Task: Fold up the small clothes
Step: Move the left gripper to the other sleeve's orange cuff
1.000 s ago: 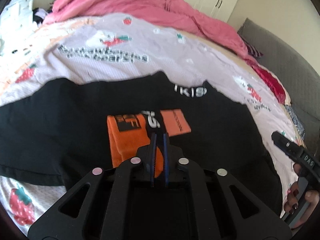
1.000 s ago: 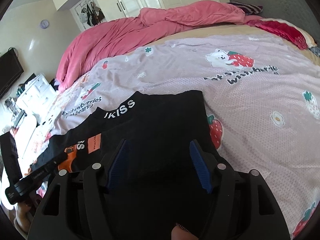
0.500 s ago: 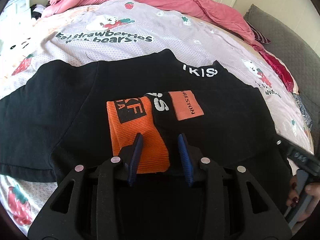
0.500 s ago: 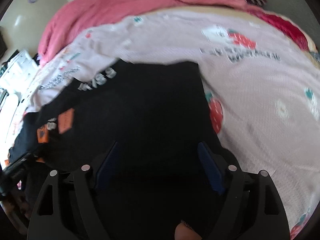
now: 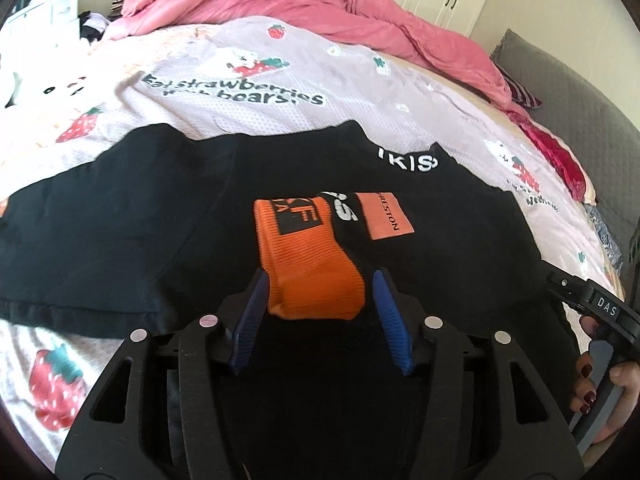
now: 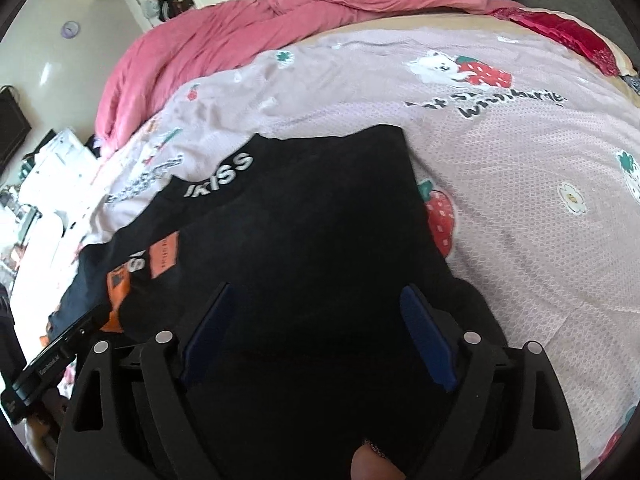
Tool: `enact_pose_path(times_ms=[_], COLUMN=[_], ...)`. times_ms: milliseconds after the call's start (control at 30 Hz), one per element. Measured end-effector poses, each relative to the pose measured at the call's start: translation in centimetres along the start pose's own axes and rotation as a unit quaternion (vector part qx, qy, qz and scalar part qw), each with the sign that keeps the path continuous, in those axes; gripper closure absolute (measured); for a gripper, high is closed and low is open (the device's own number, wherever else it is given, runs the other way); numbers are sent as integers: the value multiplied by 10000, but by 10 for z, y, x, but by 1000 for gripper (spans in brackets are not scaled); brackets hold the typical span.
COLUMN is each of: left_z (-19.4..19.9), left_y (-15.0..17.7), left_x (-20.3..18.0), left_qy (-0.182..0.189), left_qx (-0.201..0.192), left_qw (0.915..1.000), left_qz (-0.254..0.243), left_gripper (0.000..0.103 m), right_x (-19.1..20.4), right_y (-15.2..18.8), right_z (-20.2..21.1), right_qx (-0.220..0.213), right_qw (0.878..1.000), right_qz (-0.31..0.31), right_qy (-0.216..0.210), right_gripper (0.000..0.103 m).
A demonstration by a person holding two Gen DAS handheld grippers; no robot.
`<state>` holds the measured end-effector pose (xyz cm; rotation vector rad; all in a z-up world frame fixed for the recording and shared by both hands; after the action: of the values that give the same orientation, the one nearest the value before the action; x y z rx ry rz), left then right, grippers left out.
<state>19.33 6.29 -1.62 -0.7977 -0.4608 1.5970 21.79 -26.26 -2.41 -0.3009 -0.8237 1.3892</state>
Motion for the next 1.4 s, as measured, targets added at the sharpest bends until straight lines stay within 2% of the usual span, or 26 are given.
enact_pose_path(times_ms=[133, 200, 233, 267, 300, 867, 967, 1067, 1200, 1400], left_z=[12, 16, 19, 21, 24, 60, 65, 70, 74, 86], left_y=[-2, -3, -3, -2, -1, -2, -3, -3, -3, -4], left_x=[9, 13, 16, 19, 21, 68, 80, 91, 107, 126], left_qy=[56, 85, 81, 75, 68, -142, -312, -386, -557, -1067], left_qx=[-129, -175, -198, -220, -241, -709, -804, -883, -964, -1182], left_qw=[9997, 9995, 9994, 9993, 9992, 9932, 9908, 9883, 9837, 9751], left_qz=[176, 244, 266, 289, 311, 913, 1042, 1182, 1413, 1544], left_gripper=[55, 54, 51, 37, 33, 24, 23, 18, 18, 14], right_x=[11, 17, 19, 23, 25, 86, 96, 108, 128, 155], right_y=[1, 1, 1, 1, 1, 6, 8, 9, 8, 6], right_z=[8, 10, 10, 11, 11, 21, 21, 22, 23, 23], right_qx=[-111, -125, -123, -120, -119, -219, -189, -196, -242, -253], right_qw=[9998, 9996, 9995, 9994, 9993, 9949, 9940, 9927, 9899, 9860], right_qz=[125, 156, 170, 188, 204, 701, 763, 846, 1015, 1199], right_qy=[-139, -198, -231, -263, -284, -693, -758, -842, -962, -1132], right_gripper=[10, 9, 9, 9, 9, 5, 5, 5, 5, 5])
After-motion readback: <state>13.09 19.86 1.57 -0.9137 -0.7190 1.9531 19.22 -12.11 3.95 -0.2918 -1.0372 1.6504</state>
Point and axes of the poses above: each gripper's, at about its wrist camera, not at the fingertips, and z roughly against the way its jaws point, x to its left, y to its underside, the point moved 2 cm from there along -z, roughly the way its jaws point, and after that the axes turned 6 degrees about -x, right-handed, at the moved point
